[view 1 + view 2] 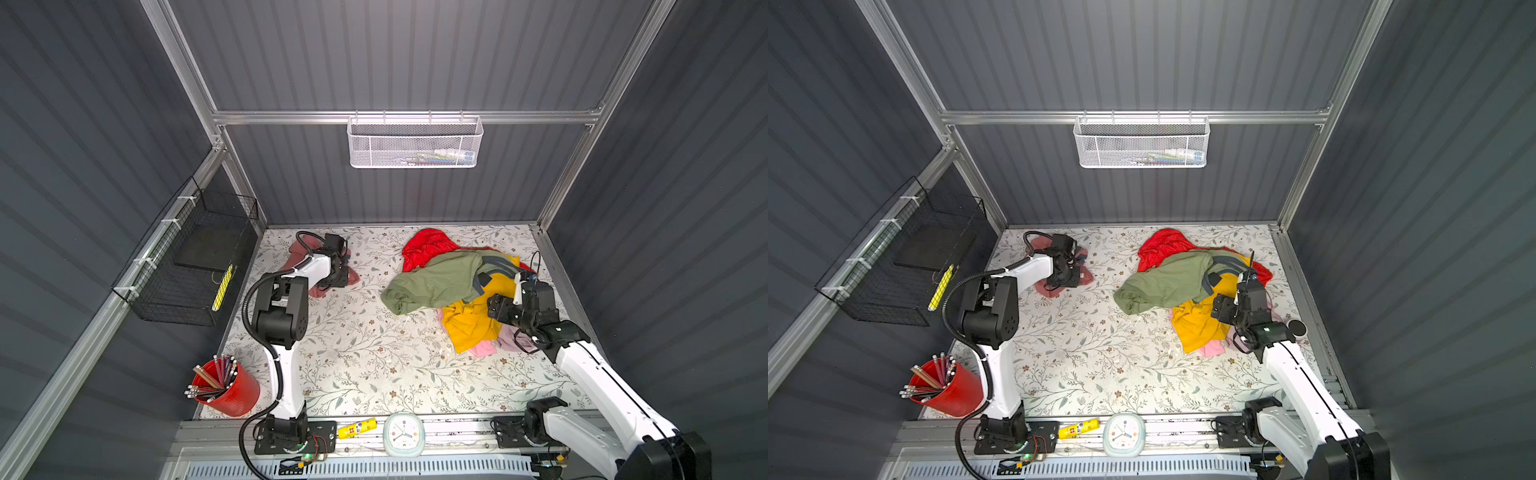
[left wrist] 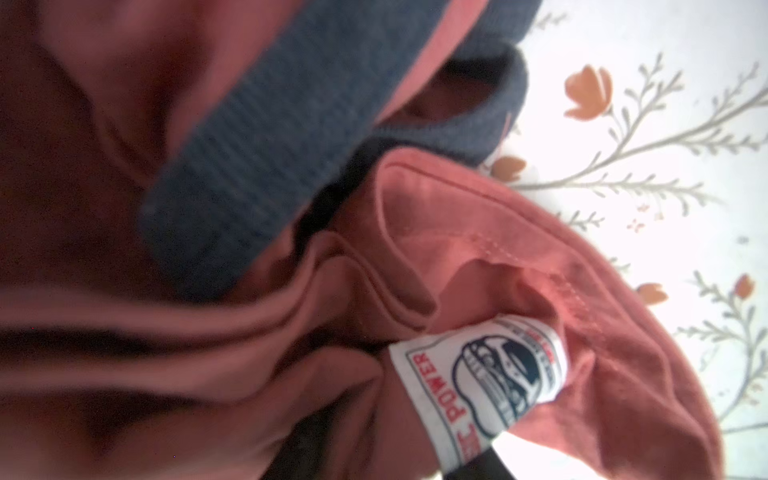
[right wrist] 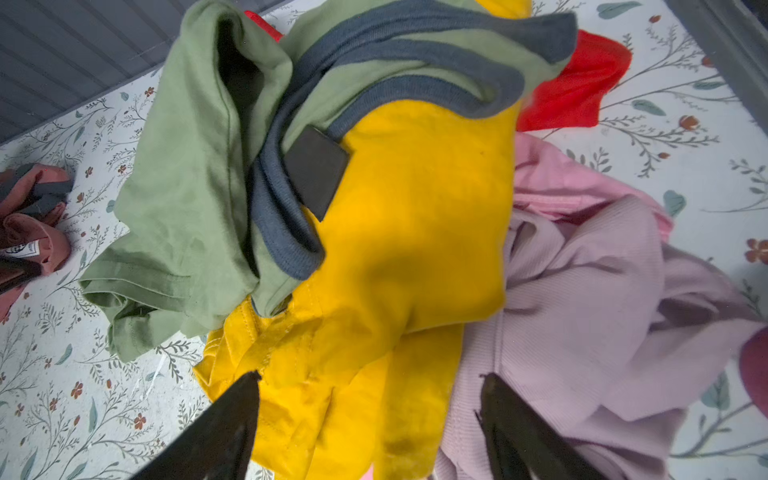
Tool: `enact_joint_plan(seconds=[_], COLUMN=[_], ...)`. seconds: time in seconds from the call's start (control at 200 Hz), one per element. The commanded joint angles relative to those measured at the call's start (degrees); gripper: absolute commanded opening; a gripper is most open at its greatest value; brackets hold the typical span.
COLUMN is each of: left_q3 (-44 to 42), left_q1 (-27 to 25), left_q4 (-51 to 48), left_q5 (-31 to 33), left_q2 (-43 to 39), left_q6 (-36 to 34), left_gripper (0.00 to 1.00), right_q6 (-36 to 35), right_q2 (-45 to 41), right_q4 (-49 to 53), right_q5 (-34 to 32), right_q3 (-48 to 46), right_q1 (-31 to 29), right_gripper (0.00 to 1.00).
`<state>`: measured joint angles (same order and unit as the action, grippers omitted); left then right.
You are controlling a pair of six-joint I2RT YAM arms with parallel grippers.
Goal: Pick out a specific cloth from the pile
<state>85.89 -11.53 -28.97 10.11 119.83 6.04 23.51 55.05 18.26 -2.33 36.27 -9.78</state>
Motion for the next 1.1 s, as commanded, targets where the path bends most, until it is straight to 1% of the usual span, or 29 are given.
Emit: enact_joint_plan(seconds=[0.0,0.1,0.2,0.56,0.68,0.815,0.98,1.095], left_q3=[2.13,5.27,7.3,9.61,8.2,6.78,5.52,5.87], left_q1=[0.41,0.46,0.45,0.46,0.34,0.36,0.31,0.34], left_q4=[1.07,-0.02,-0.94,-1.52,-0.81,-0.56,0.31,0.06], left_q5=[-0.81,-0.44,-1.28,-3.35,-4.37,-4.53,-4.6,-4.05], left_q2=[3.58,5.98,7.24,8.32,7.53,6.67,4.74,3.64], left_q6=[-1.29,-2.0,-1.25,2.4,3.43,4.22,4.92,5.24], left_gripper=[0.39,0.36,0.35,0.35,0.37,0.43,0.62,0.65], right_q6=[-0.56,-0.72,-0.66,-0.57,-0.56,-1.0,-1.96,-2.86], right_q2=[-0.12,-0.01,-0.15,0.95,0.85,1.02,1.73,1.93], right_q4=[1.71,2.3,2.22,1.25,1.16,0.73,0.09,-0.56], right_q5=[-1.62,-1.65,-1.89,-1.21,-1.41,-1.39,-1.72,-1.88], right_q3=[1.25,1.87,1.77,2.05,1.9,1.7,1.9,1.87], right_q1=[0.17,0.18,0.2,0.2,0.2,0.2,0.2,0.29], right_gripper=[0.83,0.83,0.83,0.83,0.83,0.83,0.85,0.86])
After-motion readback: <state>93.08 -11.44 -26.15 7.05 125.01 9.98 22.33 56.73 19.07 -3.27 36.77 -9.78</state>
